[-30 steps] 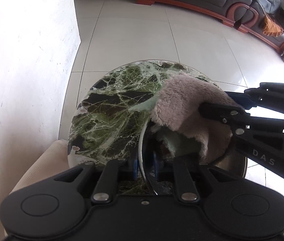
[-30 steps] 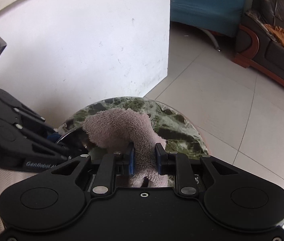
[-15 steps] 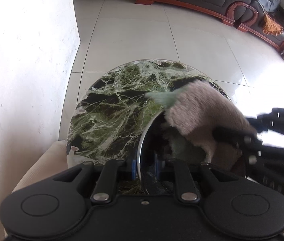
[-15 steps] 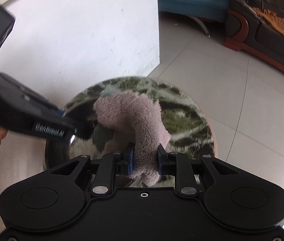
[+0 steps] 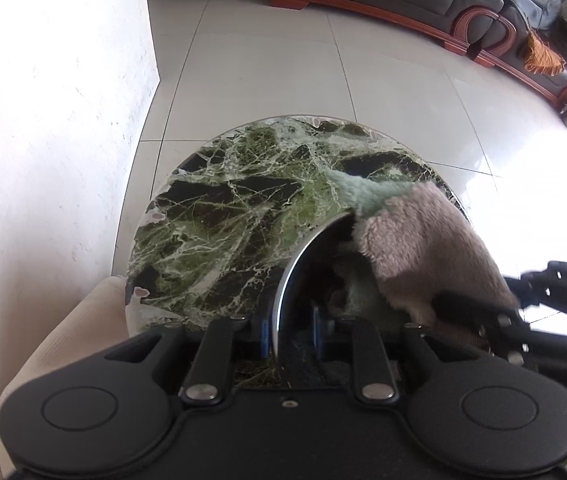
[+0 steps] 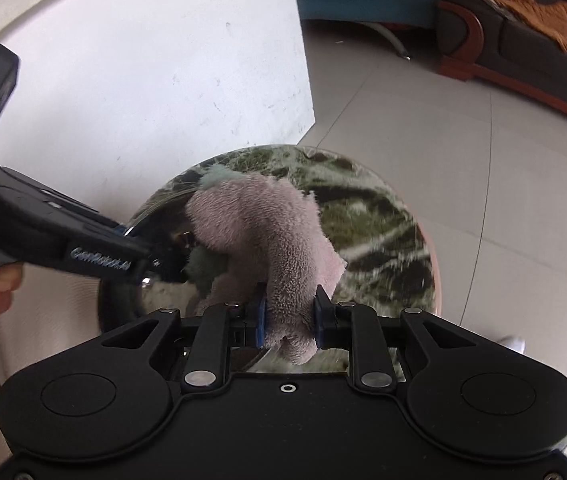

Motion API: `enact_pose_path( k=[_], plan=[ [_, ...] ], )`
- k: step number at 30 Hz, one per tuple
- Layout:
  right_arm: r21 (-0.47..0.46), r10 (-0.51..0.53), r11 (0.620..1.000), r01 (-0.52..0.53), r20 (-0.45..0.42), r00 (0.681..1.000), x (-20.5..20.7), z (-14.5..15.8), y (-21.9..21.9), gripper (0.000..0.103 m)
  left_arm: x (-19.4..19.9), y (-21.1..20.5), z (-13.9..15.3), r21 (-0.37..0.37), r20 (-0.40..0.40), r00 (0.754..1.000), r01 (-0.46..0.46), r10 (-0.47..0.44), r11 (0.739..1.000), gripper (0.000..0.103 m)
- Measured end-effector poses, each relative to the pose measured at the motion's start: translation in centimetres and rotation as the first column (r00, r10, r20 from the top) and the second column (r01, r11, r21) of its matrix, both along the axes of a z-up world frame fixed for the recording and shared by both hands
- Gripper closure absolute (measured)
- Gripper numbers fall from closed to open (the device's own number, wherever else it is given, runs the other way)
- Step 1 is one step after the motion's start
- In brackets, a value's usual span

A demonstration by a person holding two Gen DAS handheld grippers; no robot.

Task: Clean bowl
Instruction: 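Hold the bowl rim with the left gripper while the right gripper wipes near the rim, then rub the pink towel along the bowl's inner wall with the right gripper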

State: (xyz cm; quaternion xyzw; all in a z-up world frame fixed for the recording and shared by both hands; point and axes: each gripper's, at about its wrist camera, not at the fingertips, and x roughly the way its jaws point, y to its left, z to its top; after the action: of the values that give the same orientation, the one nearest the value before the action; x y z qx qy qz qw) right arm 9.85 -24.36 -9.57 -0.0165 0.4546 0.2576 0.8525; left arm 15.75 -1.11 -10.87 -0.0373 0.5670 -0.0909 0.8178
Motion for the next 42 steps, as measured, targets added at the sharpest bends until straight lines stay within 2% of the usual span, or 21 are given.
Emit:
enact_pose_path(
  k=[5, 11, 18, 23, 29, 34, 38, 40, 42],
  plan=[
    [0.000, -0.016, 1.000, 0.016, 0.008, 1.000, -0.3, 0.2, 0.1, 0.079, -0.8, -0.1, 0.0, 0.011, -0.002, 1.000, 0.008, -0.008, 1.000, 0.084],
    [-0.077, 0.084, 0.994, -0.078, 0.076, 0.994, 2.1, 0.2, 1.9, 0.082, -2.6, -0.1, 0.3, -0.002, -0.024, 0.999, 0.030, -0.030, 1.000, 0.084],
    [-0.132, 0.179, 0.978, -0.163, 0.120, 0.977, 2.8, 0.4, 3.1, 0.082, 0.1, 1.1, 1.6, -0.003, 0.027, 1.000, 0.002, -0.002, 1.000, 0.085],
    [-0.124, 0.174, 0.979, -0.160, 0.110, 0.979, 3.0, 0.2, 2.8, 0.082, 0.8, 0.9, 0.9, -0.018, 0.005, 1.000, 0.015, -0.015, 1.000, 0.092],
    [-0.131, 0.211, 0.972, -0.195, 0.122, 0.970, 3.5, 0.4, 3.4, 0.076, -1.1, 0.9, 0.8, -0.011, -0.013, 1.000, 0.010, -0.010, 1.000, 0.093],
    [-0.170, 0.289, 0.950, -0.260, 0.176, 0.941, 3.3, 1.5, 4.7, 0.073, -1.6, 1.1, 0.7, -0.024, -0.026, 1.000, -0.017, 0.017, 1.000, 0.092],
    [-0.194, 0.334, 0.934, -0.300, 0.179, 0.925, 3.8, 1.9, 5.7, 0.071, -1.6, 0.9, 0.6, -0.023, -0.030, 0.999, -0.022, 0.022, 0.999, 0.090],
    [-0.193, 0.336, 0.933, -0.303, 0.170, 0.926, 4.2, 1.7, 5.9, 0.071, -1.7, 0.9, 0.6, -0.026, -0.030, 0.999, -0.029, 0.028, 0.999, 0.090],
    [-0.167, 0.303, 0.946, -0.277, 0.157, 0.940, 4.4, 1.6, 5.4, 0.073, -1.7, 1.0, 0.5, -0.030, -0.029, 0.999, -0.039, 0.038, 0.999, 0.090]
  ],
)
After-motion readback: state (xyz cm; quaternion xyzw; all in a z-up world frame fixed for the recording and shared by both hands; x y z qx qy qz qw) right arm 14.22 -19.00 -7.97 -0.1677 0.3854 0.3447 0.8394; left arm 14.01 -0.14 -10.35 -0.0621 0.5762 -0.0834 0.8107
